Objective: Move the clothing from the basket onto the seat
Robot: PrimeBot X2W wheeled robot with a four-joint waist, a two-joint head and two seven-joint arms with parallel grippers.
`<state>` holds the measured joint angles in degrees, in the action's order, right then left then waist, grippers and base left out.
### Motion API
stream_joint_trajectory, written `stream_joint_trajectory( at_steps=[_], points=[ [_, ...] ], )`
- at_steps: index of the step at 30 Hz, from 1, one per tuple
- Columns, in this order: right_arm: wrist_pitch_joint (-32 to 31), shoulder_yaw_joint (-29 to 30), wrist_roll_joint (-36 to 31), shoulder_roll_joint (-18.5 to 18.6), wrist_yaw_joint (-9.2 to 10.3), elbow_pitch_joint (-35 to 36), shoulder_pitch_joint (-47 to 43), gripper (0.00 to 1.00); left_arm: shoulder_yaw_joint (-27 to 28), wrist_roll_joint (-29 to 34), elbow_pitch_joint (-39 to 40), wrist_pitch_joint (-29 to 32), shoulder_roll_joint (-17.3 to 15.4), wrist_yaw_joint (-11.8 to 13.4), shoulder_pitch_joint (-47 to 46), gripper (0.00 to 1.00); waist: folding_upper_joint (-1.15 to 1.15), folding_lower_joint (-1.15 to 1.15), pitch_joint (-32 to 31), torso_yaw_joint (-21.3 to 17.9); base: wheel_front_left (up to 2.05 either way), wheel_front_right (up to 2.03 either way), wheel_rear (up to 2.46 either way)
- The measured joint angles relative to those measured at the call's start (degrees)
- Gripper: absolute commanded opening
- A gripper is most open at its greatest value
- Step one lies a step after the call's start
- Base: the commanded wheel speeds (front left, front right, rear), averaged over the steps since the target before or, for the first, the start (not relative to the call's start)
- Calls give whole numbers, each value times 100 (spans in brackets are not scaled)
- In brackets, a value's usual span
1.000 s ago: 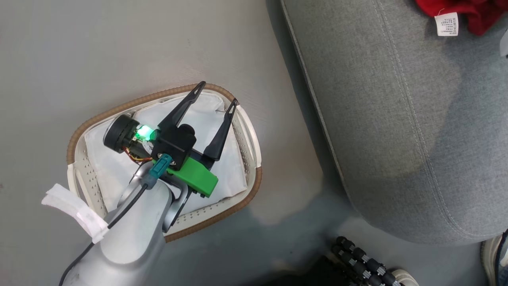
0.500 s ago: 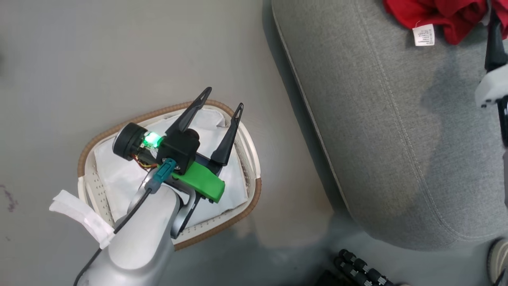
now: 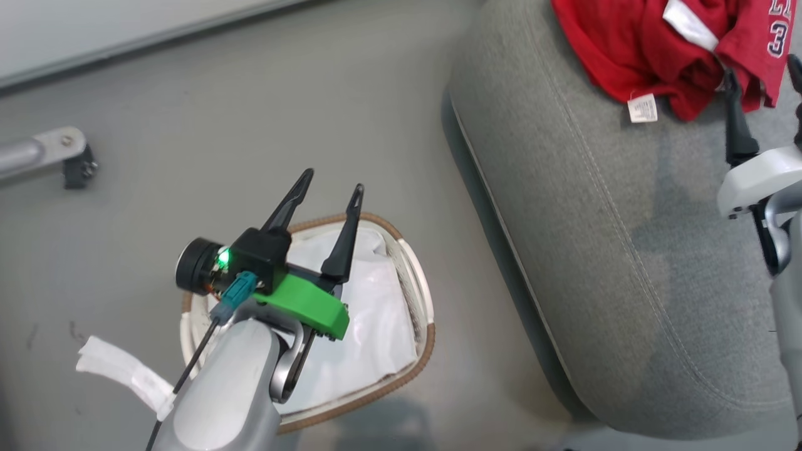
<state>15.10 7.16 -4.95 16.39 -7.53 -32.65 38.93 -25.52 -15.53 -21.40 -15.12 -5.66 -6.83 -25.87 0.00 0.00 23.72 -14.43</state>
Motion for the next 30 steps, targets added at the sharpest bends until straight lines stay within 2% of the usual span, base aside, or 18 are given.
stream_joint_trajectory(
  at_steps=[7,18,25,30],
  points=[
    [0,-148,209,-385,0,-89,-110,100,656,-18,20,-1,152,97,483,100,0,0,-674,298,0,0,0],
    [0,-132,409,-1200,0,271,-1072,100,1686,-57,-1,-1,249,256,1483,100,0,0,-1486,950,0,0,0],
    [0,-32,565,-1355,0,686,-1816,100,1975,-59,2,-1,271,177,1940,100,0,0,-1766,1345,0,0,0],
    [0,-225,1018,-1360,0,876,-2323,100,2043,-112,59,-1,275,126,2185,100,0,0,-1955,1538,0,0,0]
  ],
)
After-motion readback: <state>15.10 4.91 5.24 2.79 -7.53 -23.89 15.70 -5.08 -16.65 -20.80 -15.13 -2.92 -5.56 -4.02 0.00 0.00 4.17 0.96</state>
